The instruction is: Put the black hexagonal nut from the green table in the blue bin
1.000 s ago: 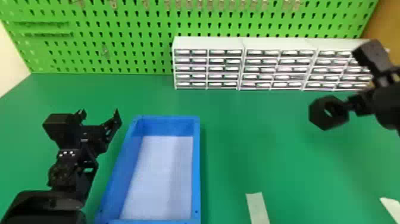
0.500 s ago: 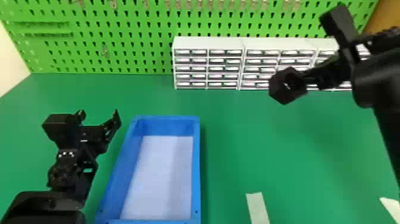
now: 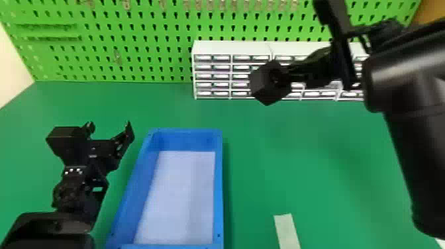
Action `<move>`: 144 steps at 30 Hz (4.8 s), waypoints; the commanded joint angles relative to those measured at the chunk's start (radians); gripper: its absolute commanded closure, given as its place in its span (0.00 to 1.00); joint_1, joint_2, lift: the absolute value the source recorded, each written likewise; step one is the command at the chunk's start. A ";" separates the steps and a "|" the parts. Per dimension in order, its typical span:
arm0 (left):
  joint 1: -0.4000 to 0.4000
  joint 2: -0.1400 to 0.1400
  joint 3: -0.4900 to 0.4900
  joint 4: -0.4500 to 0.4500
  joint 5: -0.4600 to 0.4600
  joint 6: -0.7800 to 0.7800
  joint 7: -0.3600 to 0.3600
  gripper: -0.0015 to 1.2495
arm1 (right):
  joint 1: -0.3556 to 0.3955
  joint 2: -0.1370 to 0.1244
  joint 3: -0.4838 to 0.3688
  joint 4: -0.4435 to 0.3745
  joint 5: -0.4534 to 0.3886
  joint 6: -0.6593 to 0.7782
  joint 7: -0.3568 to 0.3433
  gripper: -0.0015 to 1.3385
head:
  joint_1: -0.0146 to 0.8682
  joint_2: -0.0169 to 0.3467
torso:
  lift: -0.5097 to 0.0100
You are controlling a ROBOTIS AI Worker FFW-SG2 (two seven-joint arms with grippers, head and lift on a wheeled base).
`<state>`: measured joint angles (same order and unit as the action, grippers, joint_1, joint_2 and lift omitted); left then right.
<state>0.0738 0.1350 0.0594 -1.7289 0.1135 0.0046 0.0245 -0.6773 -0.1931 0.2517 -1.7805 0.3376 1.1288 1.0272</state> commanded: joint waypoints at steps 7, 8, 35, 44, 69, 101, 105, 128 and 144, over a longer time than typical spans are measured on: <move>0.004 0.000 0.005 -0.003 0.002 0.000 0.000 0.27 | -0.045 0.080 0.169 0.168 -0.203 -0.110 -0.147 0.79 | 0.79 0.19 | 0.79; 0.004 0.000 0.005 -0.003 0.002 0.000 0.000 0.27 | -0.051 0.081 0.187 0.184 -0.215 -0.116 -0.154 0.79 | 0.79 0.19 | 0.79; 0.003 0.000 0.007 -0.005 -0.002 0.000 0.000 0.27 | -0.114 0.096 0.558 0.386 -0.508 -0.224 -0.381 0.79 | 0.79 0.19 | 0.79; 0.004 0.000 0.010 -0.005 -0.002 0.000 0.000 0.27 | -0.116 0.096 0.610 0.415 -0.554 -0.245 -0.434 0.79 | 0.79 0.19 | 0.79; 0.004 0.000 0.010 -0.005 -0.003 0.000 0.000 0.27 | -0.114 0.093 0.620 0.428 -0.565 -0.267 -0.460 0.37 | 0.79 0.19 | 0.79; 0.006 0.000 0.010 -0.005 -0.002 0.000 0.000 0.27 | -0.062 0.083 0.454 0.362 -0.549 -0.274 -0.458 0.35 | 0.79 0.19 | 0.79; 0.007 0.000 0.010 -0.005 0.000 0.000 0.000 0.27 | -0.030 0.086 0.373 0.339 -0.537 -0.297 -0.460 0.35 | 0.79 0.19 | 0.79; 0.007 0.000 0.014 -0.005 0.005 0.000 0.000 0.27 | 0.128 0.119 -0.063 0.253 -0.523 -0.474 -0.564 0.35 | 0.79 0.19 | 0.79; 0.007 0.000 0.014 -0.005 0.006 0.000 0.000 0.27 | 0.277 0.149 -0.215 0.216 -0.537 -0.758 -0.779 0.35 | 0.79 0.19 | 0.79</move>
<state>0.0813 0.1349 0.0740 -1.7333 0.1197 0.0046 0.0245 -0.4347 -0.0536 0.0525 -1.5639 -0.2045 0.4483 0.2741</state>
